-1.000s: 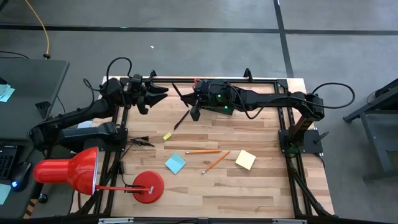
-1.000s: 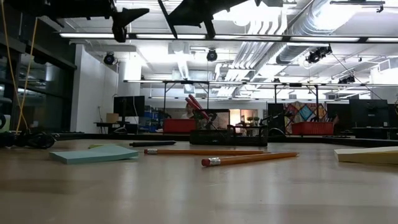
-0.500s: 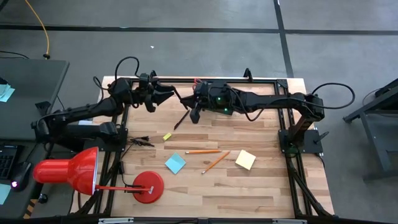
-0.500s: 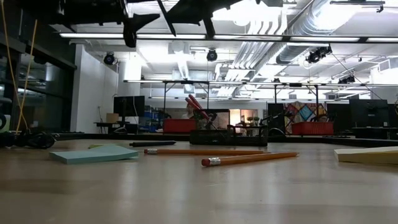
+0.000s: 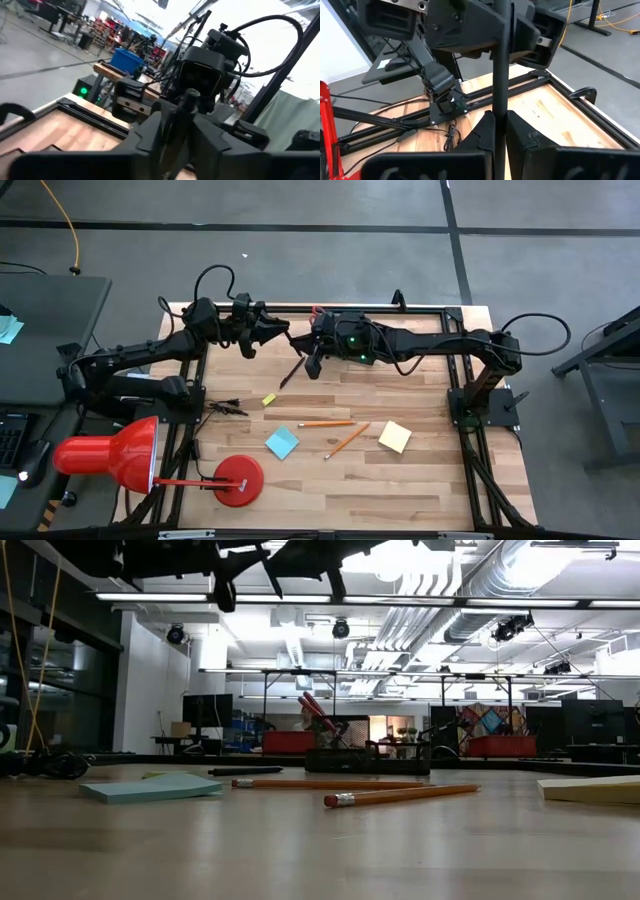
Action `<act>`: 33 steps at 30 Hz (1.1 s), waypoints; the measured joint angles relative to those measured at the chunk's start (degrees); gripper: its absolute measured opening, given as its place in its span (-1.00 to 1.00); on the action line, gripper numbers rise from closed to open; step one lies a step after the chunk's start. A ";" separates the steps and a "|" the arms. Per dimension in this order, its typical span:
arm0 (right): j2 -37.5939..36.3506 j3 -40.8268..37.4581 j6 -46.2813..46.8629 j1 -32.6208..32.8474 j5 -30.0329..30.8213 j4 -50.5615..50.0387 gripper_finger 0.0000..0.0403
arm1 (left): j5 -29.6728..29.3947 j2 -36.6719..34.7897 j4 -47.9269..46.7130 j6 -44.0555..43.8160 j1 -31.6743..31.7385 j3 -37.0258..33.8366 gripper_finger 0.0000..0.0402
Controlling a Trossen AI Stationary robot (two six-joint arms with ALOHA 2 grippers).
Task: Pick and place office supplies into organizer
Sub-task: Put the right black pen in the black desk organizer
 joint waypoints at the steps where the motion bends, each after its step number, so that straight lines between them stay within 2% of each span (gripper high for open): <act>1: 0.00 0.00 0.23 0.00 -0.06 0.08 -0.99 | -0.28 0.02 0.02 0.44 0.04 0.05 -0.76; 2: 0.00 0.00 0.41 0.00 0.05 0.21 -0.99 | -0.20 0.02 0.01 0.64 0.04 0.05 -0.83; 11: 0.00 0.00 1.35 -0.07 -0.15 0.07 -0.93 | 0.06 -0.09 0.02 1.14 0.10 0.05 -0.83; 17: -0.02 0.09 3.06 0.30 -1.50 -3.84 -0.68 | 0.64 -0.14 -0.14 1.59 0.10 0.05 -0.83; 25: 0.02 -0.32 6.08 1.57 -2.69 -17.69 -0.37 | 1.45 -0.19 -1.67 2.87 2.03 0.10 -0.83; 33: -2.61 -8.94 12.86 3.35 -6.96 -14.46 -0.36 | 0.84 3.48 -1.51 6.09 5.76 0.10 -0.83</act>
